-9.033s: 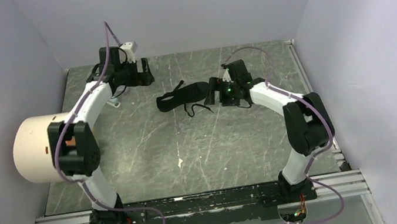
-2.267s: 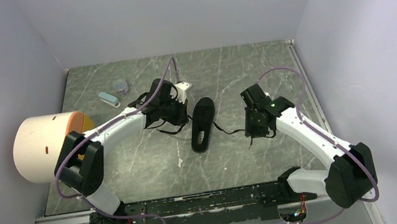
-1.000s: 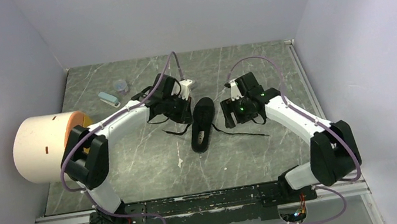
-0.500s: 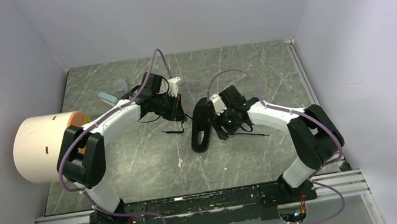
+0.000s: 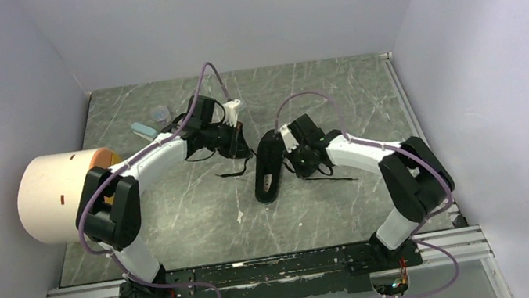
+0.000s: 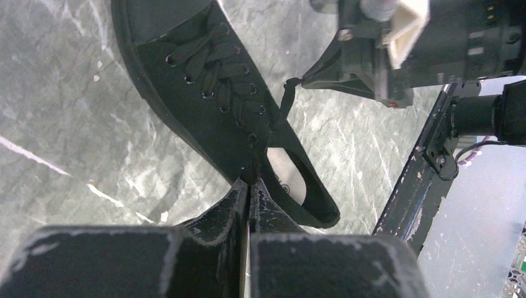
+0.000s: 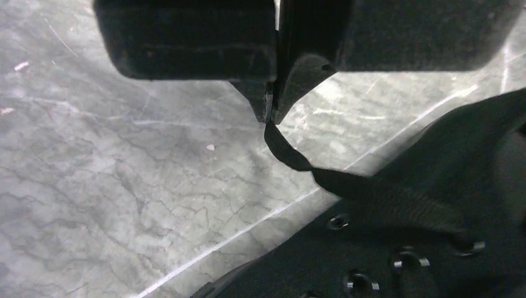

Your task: Tie the shoes

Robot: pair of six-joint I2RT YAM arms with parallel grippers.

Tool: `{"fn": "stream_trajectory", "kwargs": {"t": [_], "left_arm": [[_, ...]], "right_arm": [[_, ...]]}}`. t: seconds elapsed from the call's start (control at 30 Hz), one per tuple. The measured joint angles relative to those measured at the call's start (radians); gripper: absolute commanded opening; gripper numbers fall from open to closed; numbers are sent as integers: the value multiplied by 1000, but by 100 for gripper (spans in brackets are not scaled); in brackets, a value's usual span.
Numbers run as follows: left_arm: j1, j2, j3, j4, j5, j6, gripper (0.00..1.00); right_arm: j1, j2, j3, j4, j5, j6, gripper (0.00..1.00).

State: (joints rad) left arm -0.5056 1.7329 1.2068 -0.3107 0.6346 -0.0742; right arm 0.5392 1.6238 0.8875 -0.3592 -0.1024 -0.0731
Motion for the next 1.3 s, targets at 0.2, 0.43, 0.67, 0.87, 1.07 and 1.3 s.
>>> {"fn": "stream_trajectory", "kwargs": {"t": [0.2, 0.43, 0.67, 0.87, 1.07, 1.3], "left_arm": [[0, 9, -1, 53, 51, 11, 7], [0, 50, -6, 129, 102, 5, 11], [-7, 49, -70, 251, 122, -66, 15], [-9, 49, -90, 307, 141, -82, 17], [-12, 49, -110, 367, 158, -83, 19], [-41, 49, -111, 398, 167, -74, 26]], "right_arm": [[1, -184, -33, 30, -41, 29, 0], [1, -190, 52, 49, -135, 34, 0], [1, -196, 122, 40, -173, 62, 0], [1, -213, 125, 39, -175, 98, 0], [1, -213, 140, 34, -175, 118, 0], [0, -211, 165, 34, -187, 121, 0]]}}
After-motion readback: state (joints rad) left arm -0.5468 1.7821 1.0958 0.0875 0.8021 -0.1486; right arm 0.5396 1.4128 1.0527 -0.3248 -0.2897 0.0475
